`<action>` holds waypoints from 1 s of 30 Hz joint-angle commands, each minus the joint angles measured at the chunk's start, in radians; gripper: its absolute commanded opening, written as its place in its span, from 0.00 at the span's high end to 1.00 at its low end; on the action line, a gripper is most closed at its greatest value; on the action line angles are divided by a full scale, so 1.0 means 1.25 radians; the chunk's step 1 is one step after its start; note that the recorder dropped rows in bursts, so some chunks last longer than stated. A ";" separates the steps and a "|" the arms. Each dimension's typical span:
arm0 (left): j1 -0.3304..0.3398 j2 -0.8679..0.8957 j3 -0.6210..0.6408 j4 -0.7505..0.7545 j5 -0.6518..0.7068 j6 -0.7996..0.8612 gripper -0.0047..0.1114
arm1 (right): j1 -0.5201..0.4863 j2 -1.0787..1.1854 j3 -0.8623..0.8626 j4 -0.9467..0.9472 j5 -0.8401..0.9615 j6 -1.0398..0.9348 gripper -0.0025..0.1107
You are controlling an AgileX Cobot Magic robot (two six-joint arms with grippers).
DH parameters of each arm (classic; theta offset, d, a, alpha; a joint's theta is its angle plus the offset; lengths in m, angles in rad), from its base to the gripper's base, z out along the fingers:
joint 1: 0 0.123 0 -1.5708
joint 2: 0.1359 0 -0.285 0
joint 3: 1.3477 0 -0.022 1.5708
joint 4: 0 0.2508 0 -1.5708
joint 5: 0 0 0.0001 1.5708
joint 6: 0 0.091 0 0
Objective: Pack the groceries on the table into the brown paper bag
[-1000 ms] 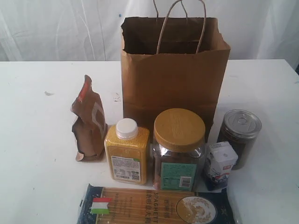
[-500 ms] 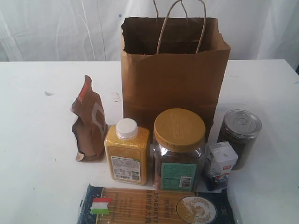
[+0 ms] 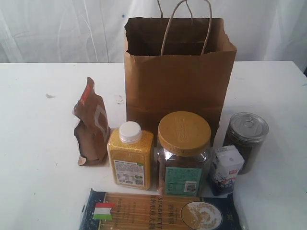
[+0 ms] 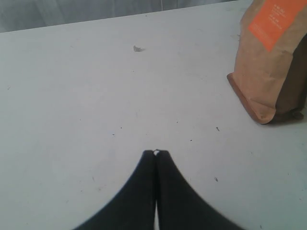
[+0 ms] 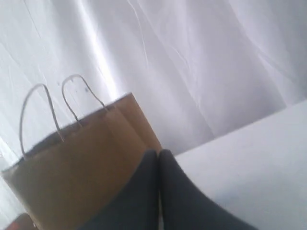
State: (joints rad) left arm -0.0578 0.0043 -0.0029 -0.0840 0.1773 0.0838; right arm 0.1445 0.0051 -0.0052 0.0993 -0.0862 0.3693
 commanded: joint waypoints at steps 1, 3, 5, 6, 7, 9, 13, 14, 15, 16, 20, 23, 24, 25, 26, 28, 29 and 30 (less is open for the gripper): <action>-0.005 -0.003 0.002 -0.003 -0.005 -0.001 0.96 | -0.005 -0.004 0.004 0.003 -0.122 0.033 0.98; -0.005 -0.003 0.002 -0.003 -0.005 -0.001 0.96 | -0.005 -0.004 0.004 0.001 -0.121 0.080 0.98; -0.005 -0.003 0.002 -0.003 -0.005 -0.001 0.96 | -0.003 -0.004 -0.010 -0.053 -0.084 0.099 0.98; -0.005 -0.003 0.002 -0.003 -0.005 -0.001 0.96 | 0.006 -0.004 -0.059 -0.111 -0.016 0.109 0.98; -0.005 -0.003 0.002 -0.003 -0.005 -0.001 0.96 | 0.023 -0.004 -0.121 -0.149 0.074 0.100 0.98; -0.005 -0.003 0.002 -0.003 -0.005 -0.001 0.96 | 0.063 0.026 -0.244 -0.153 0.258 -0.026 0.98; -0.005 -0.003 0.002 -0.003 -0.005 -0.001 0.96 | 0.127 0.233 -0.475 0.033 0.537 -0.419 0.98; -0.005 -0.003 0.002 -0.003 -0.005 -0.001 0.96 | 0.130 0.277 -0.509 0.054 0.575 -0.475 0.97; -0.005 -0.003 0.002 -0.003 -0.005 -0.001 0.96 | 0.131 0.320 -0.540 0.065 0.606 -0.515 0.95; -0.005 -0.003 0.002 -0.003 -0.005 -0.001 0.96 | 0.131 0.354 -0.569 0.069 0.634 -0.535 0.91; -0.005 -0.003 0.002 -0.003 -0.005 -0.001 0.96 | 0.131 0.494 -0.654 0.089 0.718 -0.567 0.63; -0.005 -0.003 0.002 -0.003 -0.005 -0.001 0.96 | 0.133 0.595 -0.698 0.183 0.748 -0.638 0.33; -0.005 -0.003 0.002 -0.003 -0.005 -0.001 0.96 | 0.140 0.624 -0.706 0.230 0.750 -0.680 0.28; -0.005 -0.003 0.002 -0.003 -0.005 -0.001 0.96 | 0.145 0.655 -0.713 0.270 0.750 -0.713 0.27; -0.005 -0.003 0.002 -0.003 -0.005 -0.001 0.96 | 0.161 0.718 -0.722 0.303 0.743 -0.758 0.27; -0.005 -0.003 0.002 -0.003 -0.005 -0.001 0.96 | 0.190 0.806 -0.743 0.303 0.741 -0.758 0.27; -0.005 -0.003 0.002 -0.003 -0.005 -0.001 0.96 | 0.201 0.829 -0.751 0.302 0.741 -0.758 0.27; -0.005 -0.003 0.002 -0.003 -0.005 -0.001 0.96 | 0.233 0.887 -0.772 0.300 0.739 -0.756 0.27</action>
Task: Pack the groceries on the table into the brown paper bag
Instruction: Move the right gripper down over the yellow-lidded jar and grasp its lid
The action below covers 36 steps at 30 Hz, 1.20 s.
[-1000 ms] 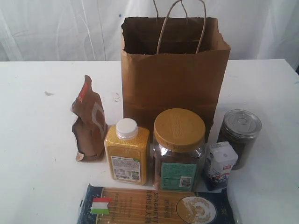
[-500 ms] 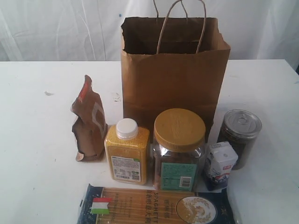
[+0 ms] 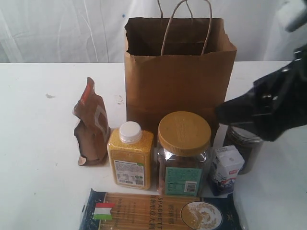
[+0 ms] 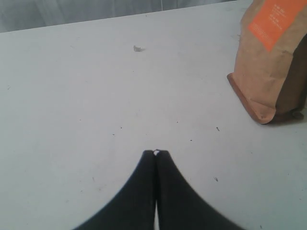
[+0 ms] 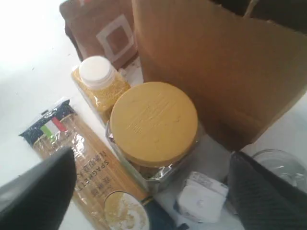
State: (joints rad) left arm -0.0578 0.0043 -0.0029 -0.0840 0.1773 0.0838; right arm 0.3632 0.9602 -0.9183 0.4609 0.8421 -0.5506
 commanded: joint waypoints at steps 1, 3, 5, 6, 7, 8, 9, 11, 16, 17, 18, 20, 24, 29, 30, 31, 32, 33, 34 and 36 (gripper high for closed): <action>-0.005 -0.003 0.002 -0.003 -0.005 -0.001 0.96 | 0.073 0.153 -0.051 0.002 -0.005 -0.018 0.27; -0.005 -0.003 0.002 -0.003 -0.005 -0.001 0.96 | 0.116 0.235 -0.098 -0.080 -0.005 0.037 0.27; -0.005 -0.003 0.002 -0.003 -0.005 -0.001 0.96 | 0.133 0.306 -0.137 -0.179 0.008 0.108 0.27; -0.005 -0.003 0.002 -0.003 -0.005 -0.001 0.96 | 0.142 0.329 -0.149 -0.182 0.022 0.112 0.26; -0.005 -0.003 0.002 -0.003 -0.005 -0.001 0.96 | 0.150 0.349 -0.157 -0.182 0.032 0.104 0.25; -0.005 -0.003 0.002 -0.003 -0.005 -0.001 0.96 | 0.160 0.367 -0.166 -0.182 0.040 0.095 0.25; -0.005 -0.003 0.002 -0.003 -0.005 -0.001 0.96 | 0.167 0.381 -0.173 -0.184 0.042 0.086 0.24; -0.005 -0.003 0.002 -0.003 -0.005 -0.001 0.96 | 0.172 0.401 -0.184 -0.188 0.042 0.086 0.22; -0.005 -0.003 0.002 -0.003 -0.005 -0.001 0.96 | 0.172 0.424 -0.199 -0.193 0.038 0.071 0.14; -0.005 -0.003 0.002 -0.003 -0.005 -0.001 0.96 | 0.172 0.424 -0.199 -0.196 0.037 0.065 0.12; -0.005 -0.003 0.002 -0.003 -0.005 -0.001 0.96 | 0.172 0.424 -0.199 -0.203 0.033 0.063 0.11; -0.005 -0.003 0.002 -0.003 -0.005 -0.001 0.96 | 0.172 0.424 -0.199 -0.208 0.030 0.040 0.08; -0.005 -0.003 0.002 -0.003 -0.005 -0.001 0.96 | 0.172 0.424 -0.199 -0.204 0.030 0.030 0.08; -0.005 -0.003 0.002 -0.003 -0.005 -0.001 0.96 | 0.172 0.424 -0.199 -0.204 0.011 0.030 0.08; -0.005 -0.003 0.002 -0.003 -0.005 -0.001 0.96 | 0.172 0.424 -0.199 -0.205 0.009 0.030 0.08; -0.005 -0.003 0.002 -0.003 -0.005 -0.001 0.96 | 0.172 0.427 -0.199 -0.205 0.011 0.030 0.08; -0.005 -0.003 0.002 -0.003 -0.005 -0.001 0.96 | 0.172 0.430 -0.199 -0.205 0.015 0.027 0.08; -0.005 -0.003 0.002 -0.003 -0.005 -0.001 0.96 | 0.172 0.433 -0.199 -0.205 0.019 0.027 0.08; -0.005 -0.003 0.002 -0.003 -0.005 -0.001 0.96 | 0.171 0.440 -0.199 -0.205 0.023 0.027 0.08; -0.005 -0.003 0.002 -0.003 -0.005 -0.001 0.96 | 0.171 0.452 -0.199 -0.207 0.025 0.025 0.08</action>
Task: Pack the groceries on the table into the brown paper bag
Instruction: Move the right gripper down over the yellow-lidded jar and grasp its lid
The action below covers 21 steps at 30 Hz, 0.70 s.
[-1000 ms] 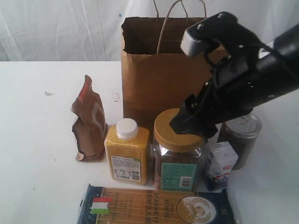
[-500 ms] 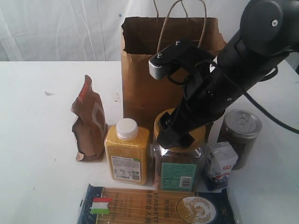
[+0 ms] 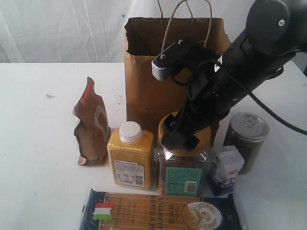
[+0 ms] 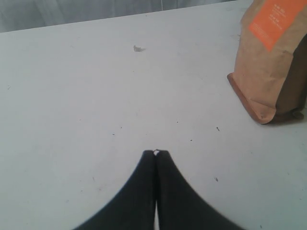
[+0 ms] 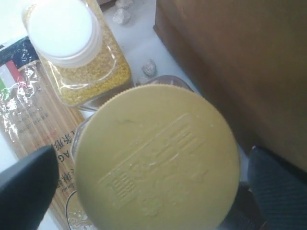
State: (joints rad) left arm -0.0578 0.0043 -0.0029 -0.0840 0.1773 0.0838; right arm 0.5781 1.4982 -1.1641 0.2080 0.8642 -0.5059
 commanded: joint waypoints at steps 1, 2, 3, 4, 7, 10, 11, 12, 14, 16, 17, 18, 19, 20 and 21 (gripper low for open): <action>-0.005 -0.003 0.002 -0.003 -0.005 -0.001 0.96 | -0.003 0.029 -0.002 -0.004 0.008 -0.010 0.08; -0.005 -0.003 0.002 -0.003 -0.005 -0.001 0.96 | -0.007 0.036 -0.002 -0.004 0.008 -0.010 0.08; -0.005 -0.003 0.002 -0.003 -0.005 -0.001 0.96 | -0.008 0.042 -0.002 -0.004 0.008 -0.010 0.08; -0.005 -0.003 0.002 -0.003 -0.005 -0.001 0.96 | -0.008 0.048 -0.002 -0.006 0.008 -0.010 0.08; -0.005 -0.003 0.002 -0.003 -0.005 -0.001 0.96 | -0.008 0.065 -0.002 -0.005 0.023 -0.010 0.08; -0.005 -0.003 0.002 -0.003 -0.005 -0.001 0.96 | -0.008 0.079 -0.002 0.000 0.028 -0.010 0.08; -0.005 -0.003 0.002 -0.003 -0.005 -0.001 0.96 | -0.008 0.080 -0.002 0.002 0.028 -0.010 0.08; -0.005 -0.003 0.002 -0.003 -0.005 -0.001 0.96 | -0.008 0.080 -0.002 0.003 0.028 -0.010 0.08; -0.005 -0.003 0.002 -0.003 -0.005 -0.001 0.96 | -0.008 0.080 -0.002 0.003 0.026 -0.010 0.09; -0.005 -0.003 0.002 -0.003 -0.005 -0.001 0.96 | -0.008 0.080 -0.002 0.003 0.026 -0.005 0.14; -0.005 -0.003 0.002 -0.003 -0.005 -0.001 0.96 | -0.008 0.080 -0.002 0.003 0.029 -0.002 0.17; -0.005 -0.003 0.002 -0.003 -0.005 -0.001 0.96 | -0.008 0.080 -0.002 0.003 0.035 0.006 0.24; -0.005 -0.003 0.002 -0.003 -0.005 -0.001 0.96 | -0.008 0.080 -0.002 0.003 0.038 0.013 0.29; -0.005 -0.003 0.002 -0.003 -0.005 -0.001 0.96 | -0.008 0.080 -0.002 0.003 0.043 0.013 0.37; -0.005 -0.003 0.002 -0.003 -0.005 -0.001 0.96 | -0.008 0.080 -0.002 0.003 0.048 0.015 0.47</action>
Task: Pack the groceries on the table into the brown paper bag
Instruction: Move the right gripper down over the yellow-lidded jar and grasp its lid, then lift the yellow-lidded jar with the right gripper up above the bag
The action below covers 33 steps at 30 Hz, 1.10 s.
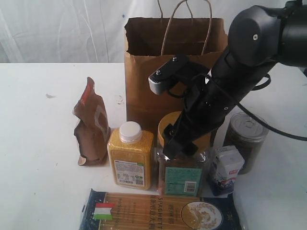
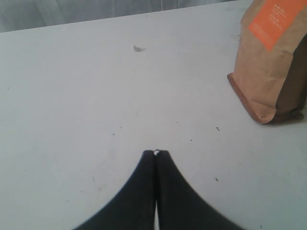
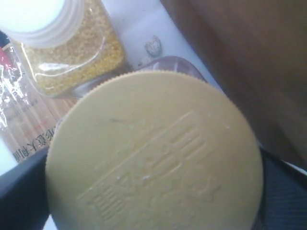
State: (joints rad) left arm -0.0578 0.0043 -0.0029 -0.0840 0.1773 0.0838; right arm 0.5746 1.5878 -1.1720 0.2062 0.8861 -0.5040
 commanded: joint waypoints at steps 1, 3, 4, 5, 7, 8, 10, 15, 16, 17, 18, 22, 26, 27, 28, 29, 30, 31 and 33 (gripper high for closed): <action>-0.005 -0.003 0.002 -0.003 -0.005 -0.001 0.96 | -0.006 0.008 0.004 0.005 0.036 0.017 0.55; -0.005 -0.003 0.002 -0.003 -0.005 -0.001 0.96 | -0.006 0.007 0.004 0.005 0.056 0.032 0.74; -0.005 -0.003 0.002 -0.003 -0.005 -0.001 0.96 | -0.006 0.005 0.004 0.005 0.064 0.033 0.83; -0.005 -0.003 0.002 -0.003 -0.005 -0.001 0.96 | -0.006 0.000 0.004 0.005 0.075 0.033 0.91; -0.005 -0.003 0.002 -0.003 -0.005 -0.001 0.96 | -0.006 -0.013 0.004 0.005 0.092 0.035 0.98; -0.005 -0.003 0.002 -0.003 -0.005 -0.001 0.96 | -0.006 -0.024 0.004 0.005 0.099 0.037 0.98; -0.005 -0.003 0.002 -0.003 -0.005 -0.001 0.96 | -0.006 -0.048 0.004 0.002 0.102 0.051 0.98; -0.005 -0.003 0.002 -0.003 -0.005 -0.001 0.96 | -0.006 -0.127 0.004 0.002 0.118 0.067 0.98; -0.005 -0.003 0.002 -0.003 -0.005 -0.001 0.96 | -0.006 -0.141 0.004 0.002 0.123 0.068 0.98; -0.005 -0.003 0.002 -0.003 -0.005 -0.001 0.96 | -0.006 -0.151 0.004 0.000 0.125 0.068 0.98; -0.005 -0.003 0.002 -0.003 -0.005 -0.001 0.96 | -0.006 -0.163 0.004 -0.002 0.125 0.070 0.98; -0.005 -0.003 0.002 -0.003 -0.005 -0.001 0.96 | -0.006 -0.190 0.004 -0.007 0.126 0.096 0.98; -0.005 -0.003 0.002 -0.003 -0.005 -0.001 0.96 | -0.006 -0.220 0.004 -0.007 0.150 0.123 0.98; -0.005 -0.003 0.002 -0.003 -0.005 -0.001 0.96 | -0.006 -0.233 0.004 -0.009 0.156 0.127 0.98; -0.005 -0.003 0.002 -0.003 -0.005 -0.001 0.96 | -0.006 -0.247 0.004 -0.018 0.160 0.134 0.98; -0.005 -0.003 0.002 -0.003 -0.005 -0.001 0.96 | -0.006 -0.260 0.004 -0.026 0.162 0.140 0.98; -0.005 -0.003 0.002 -0.003 -0.005 -0.001 0.96 | -0.006 -0.277 0.004 -0.037 0.165 0.146 0.98; -0.005 -0.003 0.002 -0.003 -0.005 -0.001 0.96 | -0.006 -0.295 0.004 -0.056 0.168 0.160 0.98; -0.005 -0.003 0.002 -0.003 -0.005 -0.001 0.96 | -0.006 -0.328 0.004 -0.095 0.174 0.193 0.98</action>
State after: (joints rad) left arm -0.0578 0.0043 -0.0029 -0.0840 0.1773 0.0838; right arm 0.5746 1.2374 -1.1650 0.1545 1.0992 -0.3125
